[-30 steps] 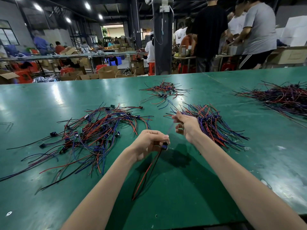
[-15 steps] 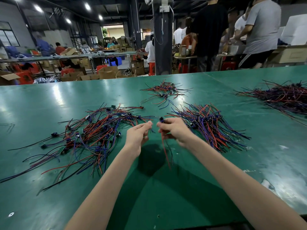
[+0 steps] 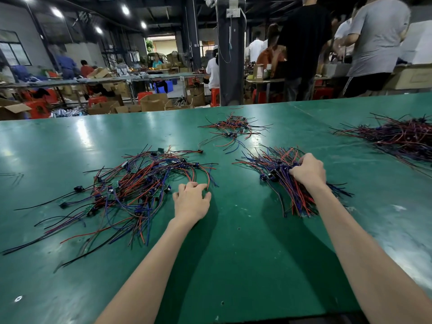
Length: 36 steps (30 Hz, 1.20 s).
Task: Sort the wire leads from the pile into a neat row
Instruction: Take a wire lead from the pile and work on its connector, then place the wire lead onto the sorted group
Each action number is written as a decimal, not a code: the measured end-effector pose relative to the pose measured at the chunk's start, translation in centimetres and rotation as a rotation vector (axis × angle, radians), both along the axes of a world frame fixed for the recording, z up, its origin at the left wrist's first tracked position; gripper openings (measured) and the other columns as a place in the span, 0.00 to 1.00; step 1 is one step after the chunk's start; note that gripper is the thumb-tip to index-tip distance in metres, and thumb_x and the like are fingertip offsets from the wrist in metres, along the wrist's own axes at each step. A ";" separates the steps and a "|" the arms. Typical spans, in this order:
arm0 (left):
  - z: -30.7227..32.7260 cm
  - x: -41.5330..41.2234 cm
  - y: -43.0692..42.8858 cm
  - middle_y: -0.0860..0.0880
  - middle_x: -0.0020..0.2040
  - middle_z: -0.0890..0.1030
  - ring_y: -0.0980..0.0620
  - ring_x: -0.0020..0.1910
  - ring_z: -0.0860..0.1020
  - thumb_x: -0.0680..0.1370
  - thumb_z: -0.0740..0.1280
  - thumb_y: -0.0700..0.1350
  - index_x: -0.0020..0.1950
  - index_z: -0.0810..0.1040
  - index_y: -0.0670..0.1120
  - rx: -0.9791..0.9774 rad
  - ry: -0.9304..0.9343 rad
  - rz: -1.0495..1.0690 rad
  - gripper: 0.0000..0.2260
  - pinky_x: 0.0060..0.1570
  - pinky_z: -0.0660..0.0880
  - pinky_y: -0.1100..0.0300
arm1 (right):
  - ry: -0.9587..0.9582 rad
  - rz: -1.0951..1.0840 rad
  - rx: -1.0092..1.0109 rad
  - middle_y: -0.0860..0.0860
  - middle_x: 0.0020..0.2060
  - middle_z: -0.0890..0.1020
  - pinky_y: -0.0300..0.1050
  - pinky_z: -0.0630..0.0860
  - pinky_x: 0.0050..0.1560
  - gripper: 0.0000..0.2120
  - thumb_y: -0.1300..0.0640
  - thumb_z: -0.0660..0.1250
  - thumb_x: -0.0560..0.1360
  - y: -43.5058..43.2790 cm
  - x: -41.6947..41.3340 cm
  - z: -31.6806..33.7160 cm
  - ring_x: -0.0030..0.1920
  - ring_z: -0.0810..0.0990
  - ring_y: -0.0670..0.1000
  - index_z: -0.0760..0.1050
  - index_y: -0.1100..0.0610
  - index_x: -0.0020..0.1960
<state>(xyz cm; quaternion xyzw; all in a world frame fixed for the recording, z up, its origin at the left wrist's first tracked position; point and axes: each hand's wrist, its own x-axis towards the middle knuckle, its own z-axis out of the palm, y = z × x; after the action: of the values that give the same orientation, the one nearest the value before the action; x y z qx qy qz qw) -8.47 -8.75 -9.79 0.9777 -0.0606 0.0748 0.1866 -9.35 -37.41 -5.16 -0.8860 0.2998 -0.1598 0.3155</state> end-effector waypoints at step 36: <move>1.5 -0.6 -2.0 0.48 0.52 0.83 0.47 0.55 0.73 0.79 0.58 0.41 0.57 0.82 0.48 0.294 -0.270 -0.176 0.14 0.57 0.64 0.55 | -0.307 0.151 -0.432 0.59 0.54 0.74 0.55 0.66 0.59 0.14 0.65 0.62 0.74 3.7 -0.6 0.2 0.58 0.67 0.60 0.79 0.59 0.57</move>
<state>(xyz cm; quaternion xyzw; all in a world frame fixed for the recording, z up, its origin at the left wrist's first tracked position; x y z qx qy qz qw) -9.06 -10.80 -8.29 0.9664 -0.1804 0.1790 0.0382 -9.95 -33.68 -5.00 -0.9180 0.1406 -0.3285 0.1719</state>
